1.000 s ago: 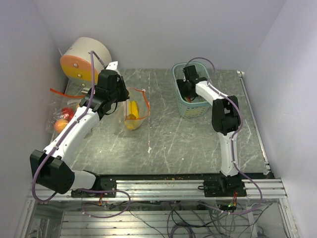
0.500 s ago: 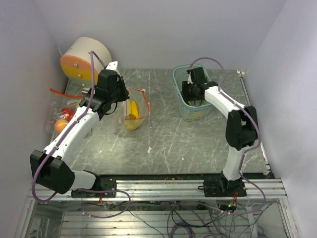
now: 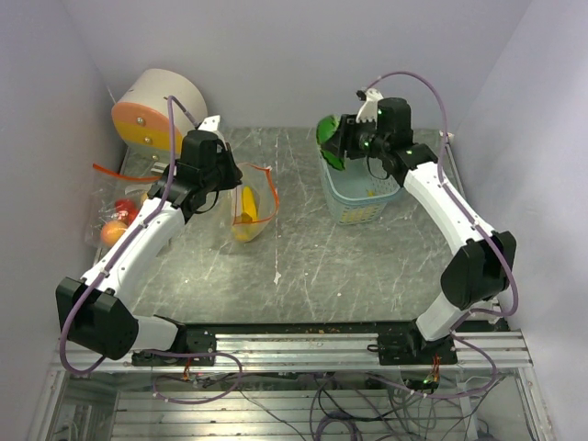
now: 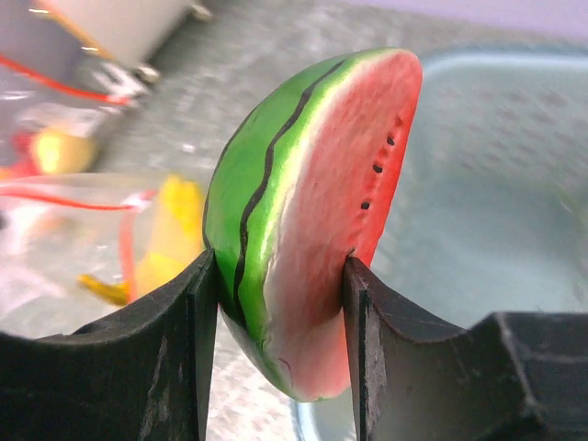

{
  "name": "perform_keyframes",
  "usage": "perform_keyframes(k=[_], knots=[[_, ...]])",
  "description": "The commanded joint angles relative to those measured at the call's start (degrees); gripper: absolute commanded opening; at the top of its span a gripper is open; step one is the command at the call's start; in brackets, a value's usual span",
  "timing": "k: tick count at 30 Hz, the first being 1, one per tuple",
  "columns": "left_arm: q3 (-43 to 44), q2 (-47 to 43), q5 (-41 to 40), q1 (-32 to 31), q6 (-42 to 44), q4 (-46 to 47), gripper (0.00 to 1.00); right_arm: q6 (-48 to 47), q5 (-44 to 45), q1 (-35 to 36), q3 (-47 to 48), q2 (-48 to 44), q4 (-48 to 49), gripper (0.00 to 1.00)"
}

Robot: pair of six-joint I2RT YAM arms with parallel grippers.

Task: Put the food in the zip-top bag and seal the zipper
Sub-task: Pick up the fake fruit from the bin, then place the fake fruit in the zipper food storage bag.

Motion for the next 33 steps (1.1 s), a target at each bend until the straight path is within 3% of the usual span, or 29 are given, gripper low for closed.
perform_keyframes(k=[1,5,9,16,19,23,33], knots=[[1.1,-0.4,3.4,0.5,-0.9,2.1,0.07,1.9,-17.8,4.4,1.5,-1.4,8.9,0.00],[2.6,0.4,4.6,0.5,-0.9,1.1,0.07,7.8,-25.6,11.3,-2.3,-0.3,17.5,0.00],[2.8,0.3,4.5,0.5,-0.8,0.9,0.07,14.1,-28.8,13.6,-5.3,1.3,23.4,0.00],[2.2,-0.3,4.3,0.5,-1.0,1.1,0.07,17.2,-26.1,13.8,-8.6,2.0,25.1,0.00],[1.4,-0.8,4.4,0.5,-1.5,1.8,0.07,22.5,-21.7,13.6,-12.1,2.2,33.1,0.00],[1.8,-1.2,3.6,0.5,-0.7,0.9,0.07,24.6,-25.1,13.4,-9.2,4.2,31.9,0.00],[0.7,-0.9,3.5,0.5,-0.4,2.1,0.07,25.9,-35.6,11.9,-11.3,-2.5,30.7,0.00]])
